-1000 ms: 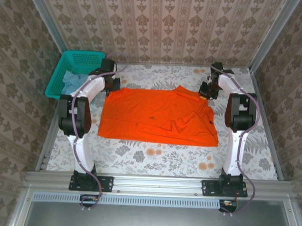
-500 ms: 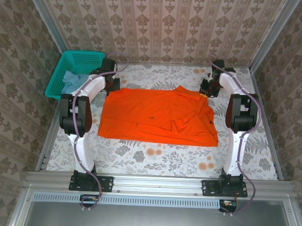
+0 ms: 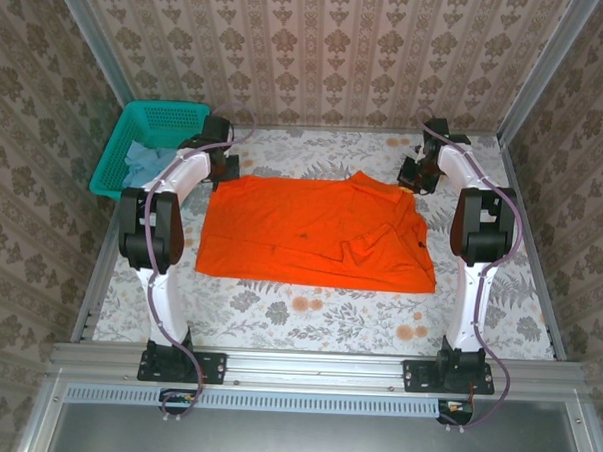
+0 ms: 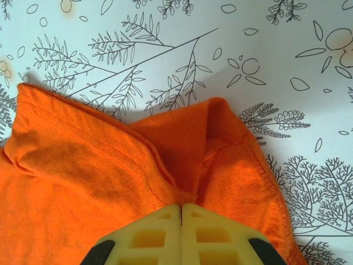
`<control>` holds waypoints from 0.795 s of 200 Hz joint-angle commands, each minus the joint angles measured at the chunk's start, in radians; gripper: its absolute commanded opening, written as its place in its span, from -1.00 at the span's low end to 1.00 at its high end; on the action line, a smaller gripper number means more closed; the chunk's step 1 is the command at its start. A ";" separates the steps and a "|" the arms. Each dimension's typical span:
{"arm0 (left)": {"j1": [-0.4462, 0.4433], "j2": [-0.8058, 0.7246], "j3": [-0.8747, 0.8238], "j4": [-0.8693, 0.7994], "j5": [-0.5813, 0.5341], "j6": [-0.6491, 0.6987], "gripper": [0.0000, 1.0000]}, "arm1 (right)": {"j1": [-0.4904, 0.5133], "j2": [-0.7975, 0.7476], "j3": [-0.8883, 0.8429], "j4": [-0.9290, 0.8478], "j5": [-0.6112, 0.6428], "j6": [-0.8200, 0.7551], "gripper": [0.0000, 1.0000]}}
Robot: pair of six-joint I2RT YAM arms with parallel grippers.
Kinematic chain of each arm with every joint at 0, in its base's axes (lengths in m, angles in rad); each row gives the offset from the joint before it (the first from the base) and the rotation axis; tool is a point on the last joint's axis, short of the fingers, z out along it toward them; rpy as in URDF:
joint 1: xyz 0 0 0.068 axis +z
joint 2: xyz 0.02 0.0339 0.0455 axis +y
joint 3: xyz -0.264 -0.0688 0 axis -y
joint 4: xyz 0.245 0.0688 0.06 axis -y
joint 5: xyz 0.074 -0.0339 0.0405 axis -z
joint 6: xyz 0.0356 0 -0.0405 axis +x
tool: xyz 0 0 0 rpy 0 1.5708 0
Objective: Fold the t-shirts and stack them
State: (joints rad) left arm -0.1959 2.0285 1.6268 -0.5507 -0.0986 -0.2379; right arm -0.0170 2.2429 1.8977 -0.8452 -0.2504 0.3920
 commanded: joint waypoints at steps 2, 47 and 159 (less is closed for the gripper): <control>-0.005 -0.003 0.015 -0.031 -0.012 0.012 -1.00 | -0.005 -0.027 0.008 0.015 -0.024 -0.006 -1.00; -0.002 0.025 0.068 -0.057 -0.066 -0.007 -1.00 | -0.001 -0.093 -0.037 0.162 -0.046 -0.027 -1.00; 0.065 -0.162 -0.193 0.129 0.032 0.051 -1.00 | 0.023 -0.515 -0.466 0.374 -0.203 -0.174 -1.00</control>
State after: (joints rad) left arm -0.1730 1.9556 1.4895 -0.4923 -0.1017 -0.2264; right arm 0.0113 1.8584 1.5166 -0.5186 -0.4099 0.2592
